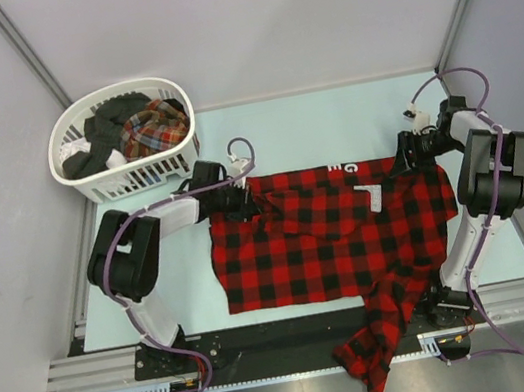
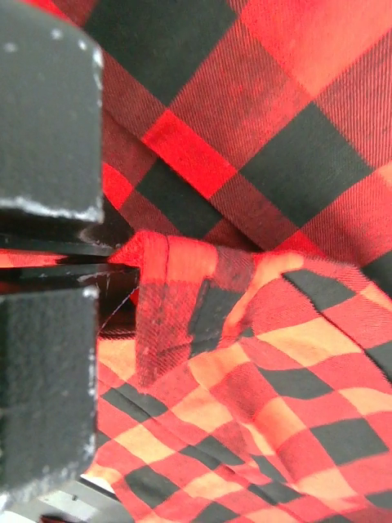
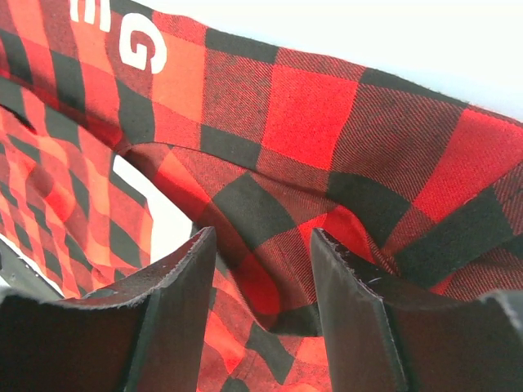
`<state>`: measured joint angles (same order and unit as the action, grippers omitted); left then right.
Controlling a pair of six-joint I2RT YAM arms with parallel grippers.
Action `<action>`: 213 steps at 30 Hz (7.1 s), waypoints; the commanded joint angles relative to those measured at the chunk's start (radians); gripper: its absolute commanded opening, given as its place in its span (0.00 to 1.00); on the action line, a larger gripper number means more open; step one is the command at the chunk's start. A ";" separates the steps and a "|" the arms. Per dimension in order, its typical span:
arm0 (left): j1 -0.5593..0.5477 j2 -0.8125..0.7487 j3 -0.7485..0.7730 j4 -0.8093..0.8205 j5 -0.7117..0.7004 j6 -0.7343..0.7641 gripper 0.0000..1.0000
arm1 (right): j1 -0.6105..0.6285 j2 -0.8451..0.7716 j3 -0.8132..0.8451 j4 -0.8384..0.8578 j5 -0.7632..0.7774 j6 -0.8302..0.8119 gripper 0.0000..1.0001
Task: Fold and stack the long sleeve shirts
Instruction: Fold the shirt
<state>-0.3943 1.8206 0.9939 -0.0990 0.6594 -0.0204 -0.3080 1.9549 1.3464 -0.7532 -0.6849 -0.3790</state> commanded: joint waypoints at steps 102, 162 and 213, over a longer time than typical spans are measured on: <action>0.035 -0.397 -0.024 -0.570 -0.147 0.790 0.60 | -0.108 -0.671 -0.487 -0.440 0.014 -1.263 0.82; 0.064 -0.239 0.201 -0.567 -0.274 0.912 0.00 | 0.118 -0.504 -0.238 -0.316 0.183 -1.135 0.00; 0.172 -0.719 0.200 -0.541 -0.144 0.419 1.00 | -0.059 -0.619 -0.082 -0.432 0.007 -0.577 1.00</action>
<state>-0.2249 1.1622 1.1915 -0.6754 0.4465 0.4763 -0.3981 1.4311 1.2957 -1.1454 -0.6636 -0.9684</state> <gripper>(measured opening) 0.994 0.994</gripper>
